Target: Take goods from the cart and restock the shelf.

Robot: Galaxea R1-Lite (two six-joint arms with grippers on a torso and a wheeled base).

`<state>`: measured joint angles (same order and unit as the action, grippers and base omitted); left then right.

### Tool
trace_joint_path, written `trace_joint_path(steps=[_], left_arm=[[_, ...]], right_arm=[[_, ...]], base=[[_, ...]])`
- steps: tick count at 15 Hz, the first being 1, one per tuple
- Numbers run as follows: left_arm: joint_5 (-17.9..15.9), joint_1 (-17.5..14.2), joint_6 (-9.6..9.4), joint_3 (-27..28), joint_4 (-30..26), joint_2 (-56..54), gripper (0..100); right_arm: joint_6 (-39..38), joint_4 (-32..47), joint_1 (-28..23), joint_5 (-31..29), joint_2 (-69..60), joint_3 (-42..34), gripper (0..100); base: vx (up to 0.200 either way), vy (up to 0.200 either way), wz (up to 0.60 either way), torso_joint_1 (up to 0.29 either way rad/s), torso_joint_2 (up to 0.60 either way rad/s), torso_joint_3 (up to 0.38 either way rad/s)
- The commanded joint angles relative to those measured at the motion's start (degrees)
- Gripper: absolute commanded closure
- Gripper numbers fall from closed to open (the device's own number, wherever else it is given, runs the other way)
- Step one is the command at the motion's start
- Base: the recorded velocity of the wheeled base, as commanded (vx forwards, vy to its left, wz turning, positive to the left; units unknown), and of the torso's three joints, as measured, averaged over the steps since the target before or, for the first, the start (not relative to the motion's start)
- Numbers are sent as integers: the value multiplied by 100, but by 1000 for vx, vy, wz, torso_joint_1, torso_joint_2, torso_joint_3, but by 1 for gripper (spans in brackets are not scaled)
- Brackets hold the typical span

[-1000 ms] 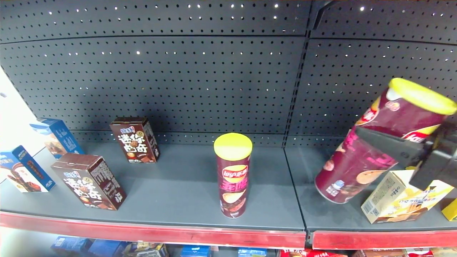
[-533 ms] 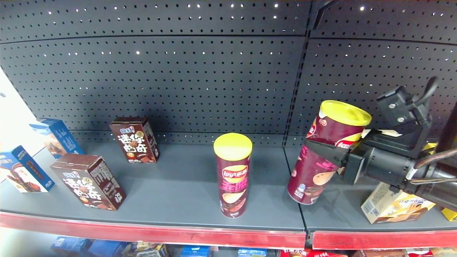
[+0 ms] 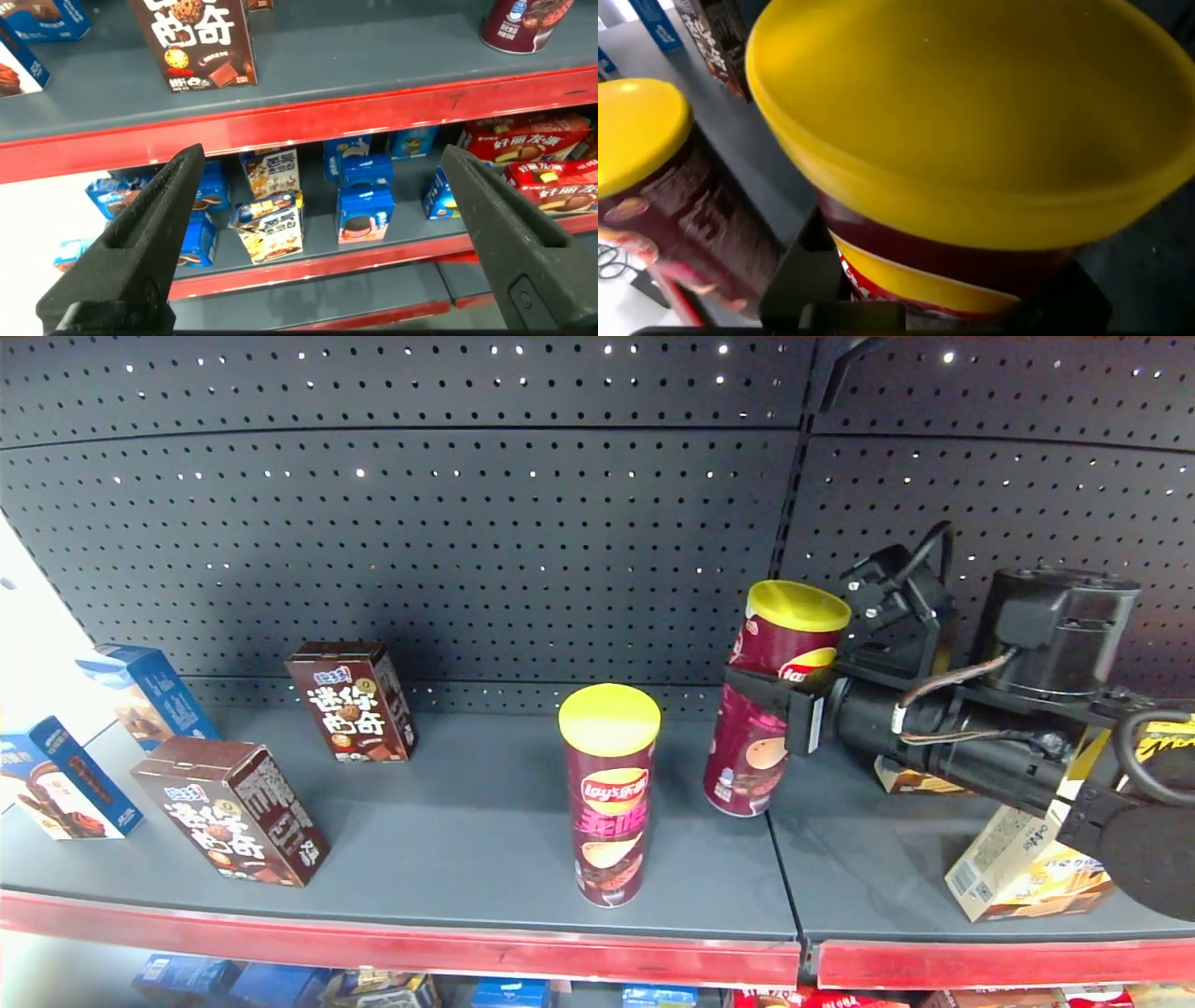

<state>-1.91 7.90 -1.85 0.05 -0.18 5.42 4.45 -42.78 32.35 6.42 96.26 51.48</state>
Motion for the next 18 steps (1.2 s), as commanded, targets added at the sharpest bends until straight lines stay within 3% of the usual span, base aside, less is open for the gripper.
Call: trace_joint_path(steps=[1, 13, 18], left_arm=[[-2, 1, 1, 4, 1, 11, 0], [-2, 1, 1, -5, 1, 11, 0], [-2, 1, 1, 4, 1, 11, 0]], right_arm=[[91, 6, 34, 8, 394, 310, 100], [38, 243, 228, 403, 1791, 2006, 100], [82, 832, 271, 614, 2108, 2911, 100]], base=[[0, 0, 0, 0, 0, 0], [0, 0, 0, 0, 0, 0], [0, 0, 0, 0, 0, 0]])
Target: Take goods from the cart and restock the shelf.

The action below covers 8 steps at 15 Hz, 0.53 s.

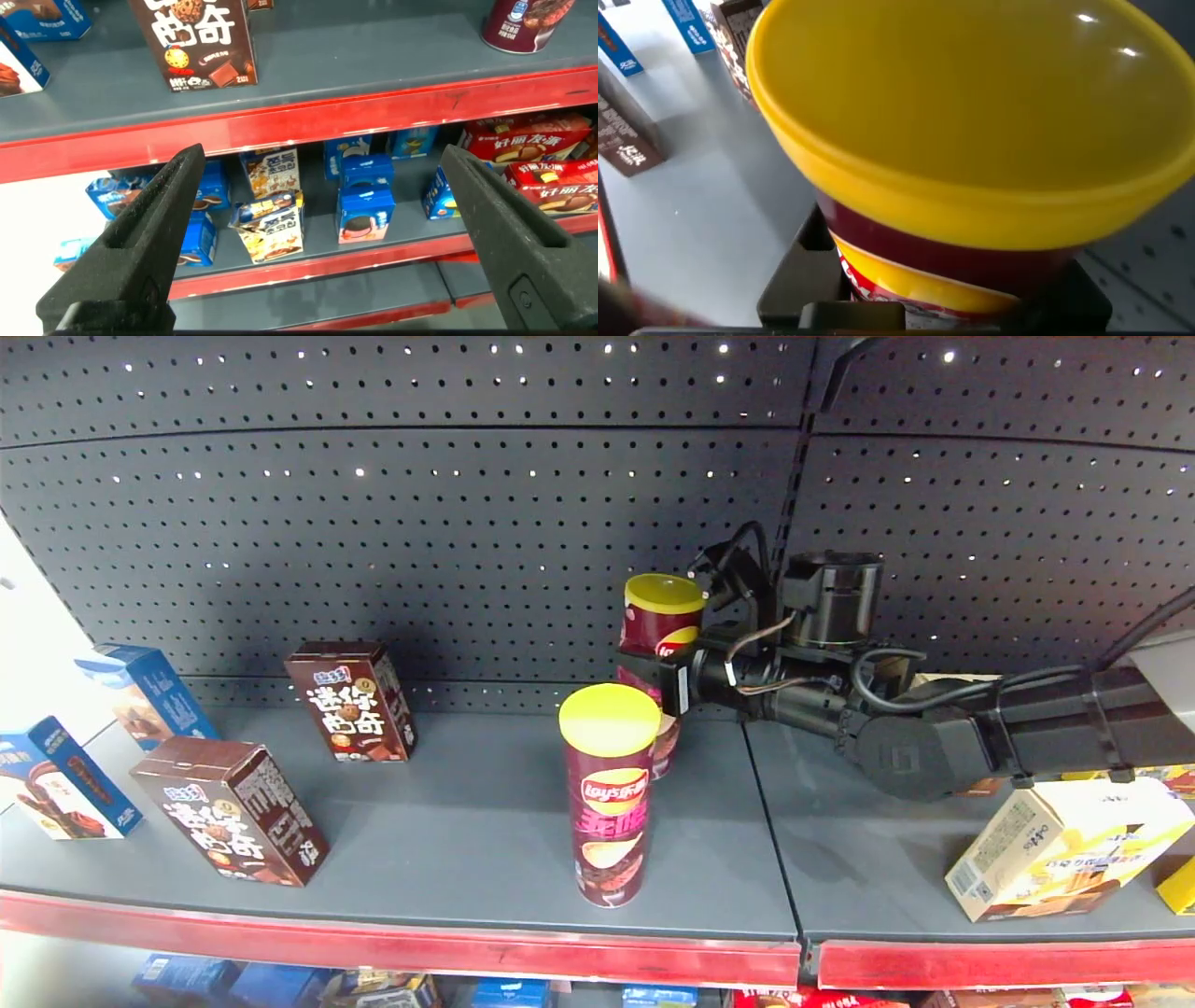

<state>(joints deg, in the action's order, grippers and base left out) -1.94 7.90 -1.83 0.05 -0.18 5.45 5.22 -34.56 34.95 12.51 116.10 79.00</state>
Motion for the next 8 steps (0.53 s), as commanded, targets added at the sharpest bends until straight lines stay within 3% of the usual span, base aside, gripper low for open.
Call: trace_joint_path(steps=[1, 8], left_arm=[[0, 1, -2, -5, 1, 9, 0], [0, 1, -2, -5, 1, 9, 0]], right_arm=[[14, 37, 12, 6, 202, 274, 100], [50, 99, -6, 85, 325, 283, 100]], base=[[0, 0, 0, 0, 0, 0], [0, 0, 0, 0, 0, 0]])
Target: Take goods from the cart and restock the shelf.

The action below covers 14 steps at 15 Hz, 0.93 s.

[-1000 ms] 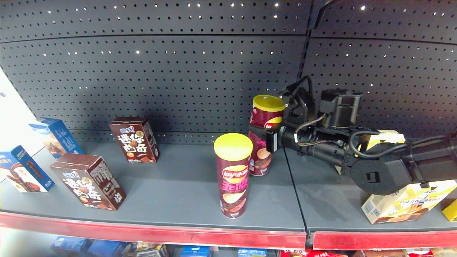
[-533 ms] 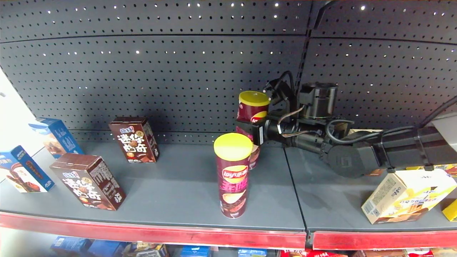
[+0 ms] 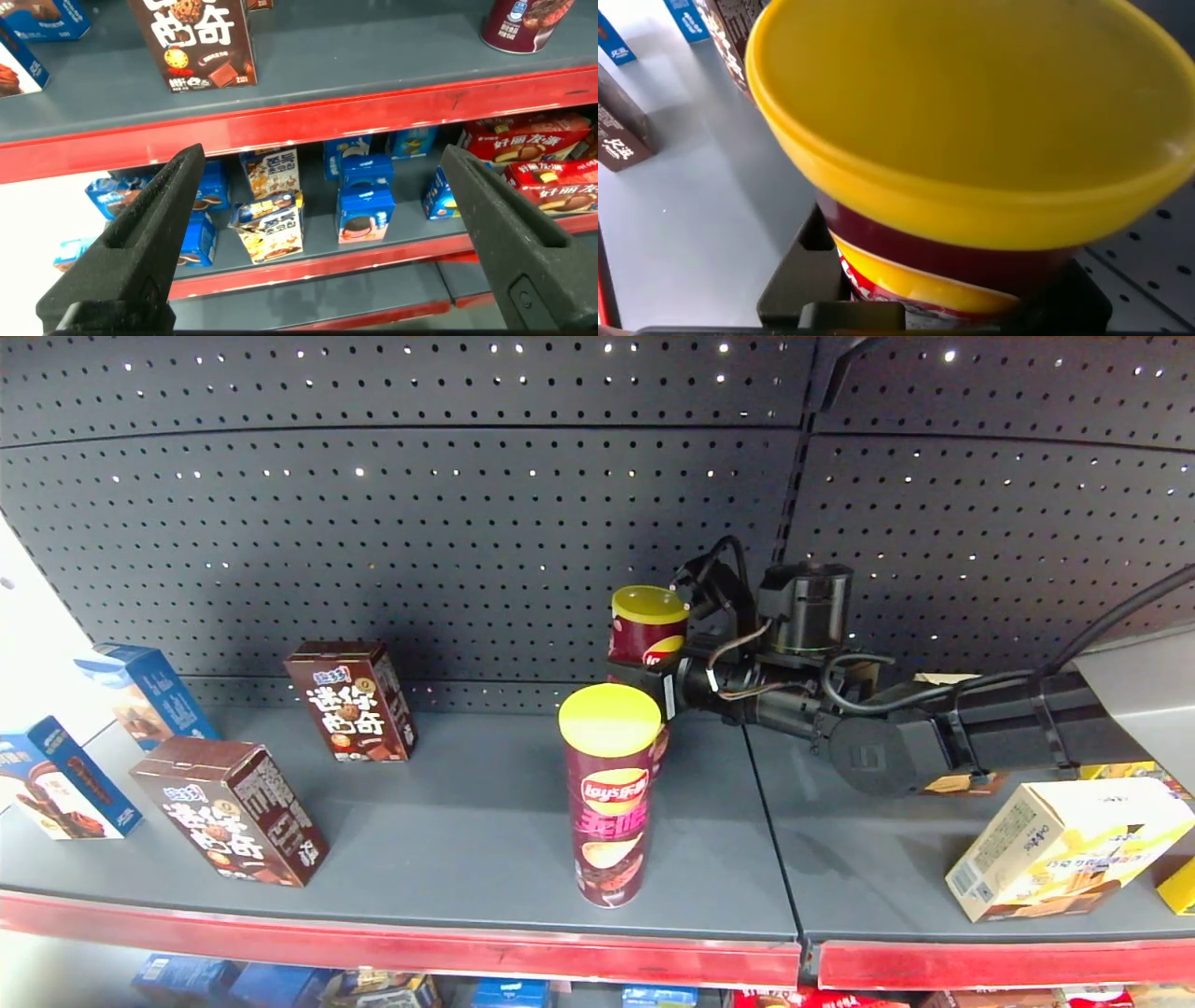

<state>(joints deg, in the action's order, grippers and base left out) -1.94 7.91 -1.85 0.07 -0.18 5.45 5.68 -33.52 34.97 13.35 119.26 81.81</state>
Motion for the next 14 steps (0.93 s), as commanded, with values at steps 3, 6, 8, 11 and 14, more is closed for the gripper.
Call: trace_joint_path(steps=[3, 6, 8, 11, 14], left_arm=[[0, 0, 1, -7, 1, 9, 0], [0, 0, 1, 1, 1, 9, 0], [0, 0, 1, 1, 1, 9, 0], [0, 0, 1, -7, 1, 9, 0], [0, 0, 1, -7, 1, 9, 0]], right_arm=[[3, -5, -8, 1, 106, 107, 100], [3, -5, -17, 10, 124, 116, 100], [3, -5, -26, 10, 176, 116, 100], [3, -5, -26, 10, 282, 204, 100], [3, 4, -26, 19, 308, 265, 100]], base=[[0, 0, 0, 0, 0, 0], [0, 0, 0, 0, 0, 0], [0, 0, 0, 0, 0, 0], [0, 0, 0, 0, 0, 0], [0, 0, 0, 0, 0, 0]])
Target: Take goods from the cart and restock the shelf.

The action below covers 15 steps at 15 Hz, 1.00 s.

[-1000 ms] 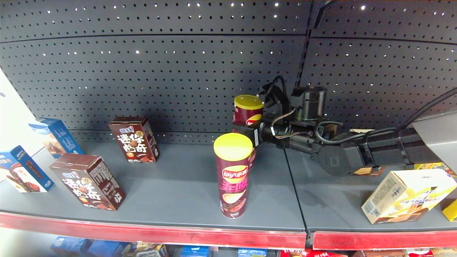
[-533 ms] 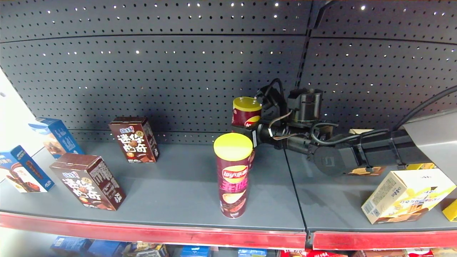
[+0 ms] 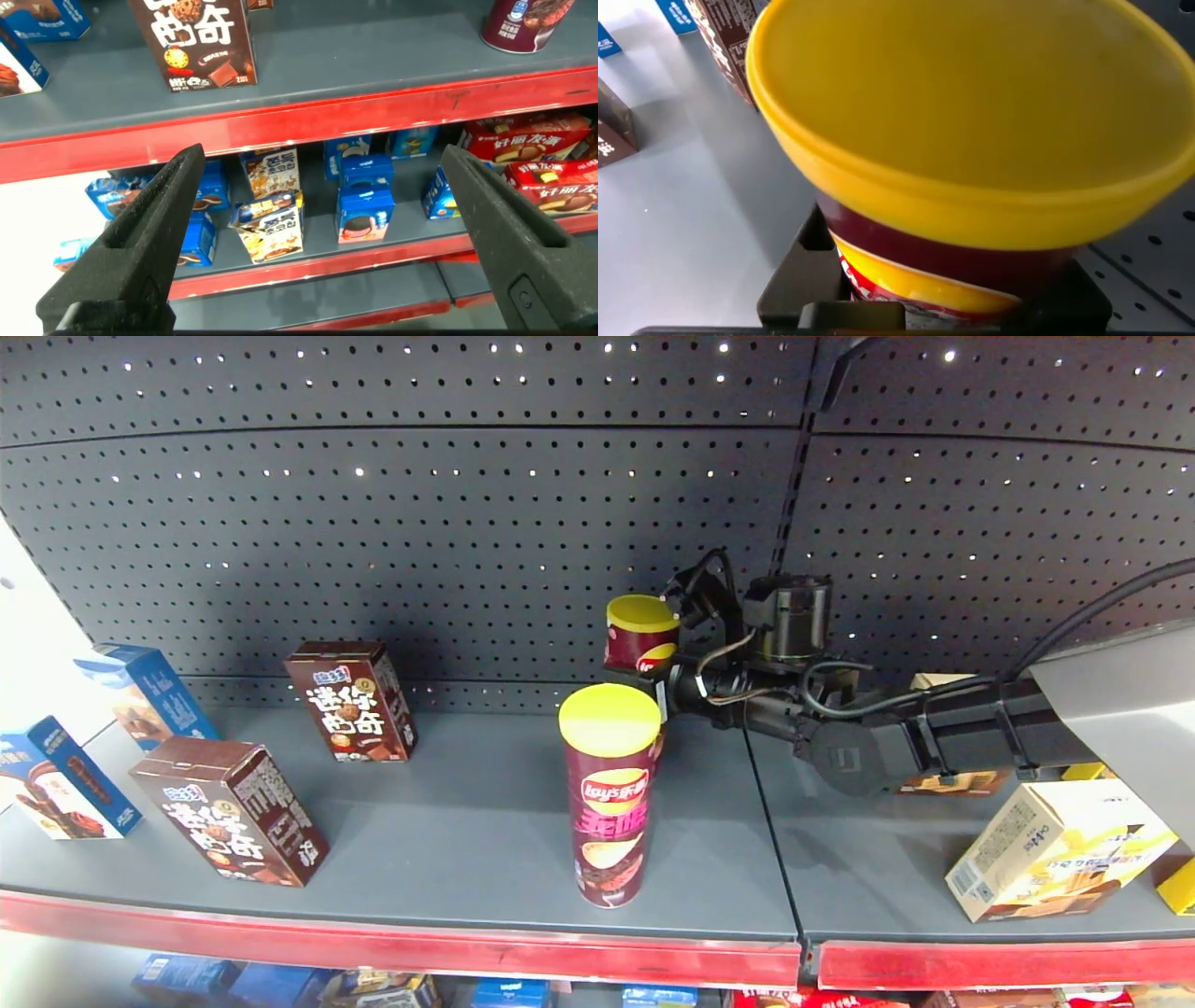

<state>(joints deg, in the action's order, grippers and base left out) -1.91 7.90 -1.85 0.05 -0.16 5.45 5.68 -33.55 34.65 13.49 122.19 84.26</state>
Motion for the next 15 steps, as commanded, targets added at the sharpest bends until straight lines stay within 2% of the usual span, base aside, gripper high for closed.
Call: trace_joint_path(steps=[1, 10, 11, 15], left_arm=[[-2, 1, 1, -5, -2, 9, 0], [-2, 1, 1, -5, -2, 9, 0], [-2, 1, 1, 4, -2, 9, 0], [-2, 1, 1, 4, -2, 9, 0]], right_arm=[[3, 6, 7, 4, 25, 29, 100], [3, 33, 16, 118, 104, 47, 100], [3, 33, 16, 118, 104, 20, 0], [12, 41, 42, 92, 95, 20, 0]], base=[[0, 0, 0, 0, 0, 0], [0, 0, 0, 0, 0, 0], [0, 0, 0, 0, 0, 0], [0, 0, 0, 0, 0, 0]])
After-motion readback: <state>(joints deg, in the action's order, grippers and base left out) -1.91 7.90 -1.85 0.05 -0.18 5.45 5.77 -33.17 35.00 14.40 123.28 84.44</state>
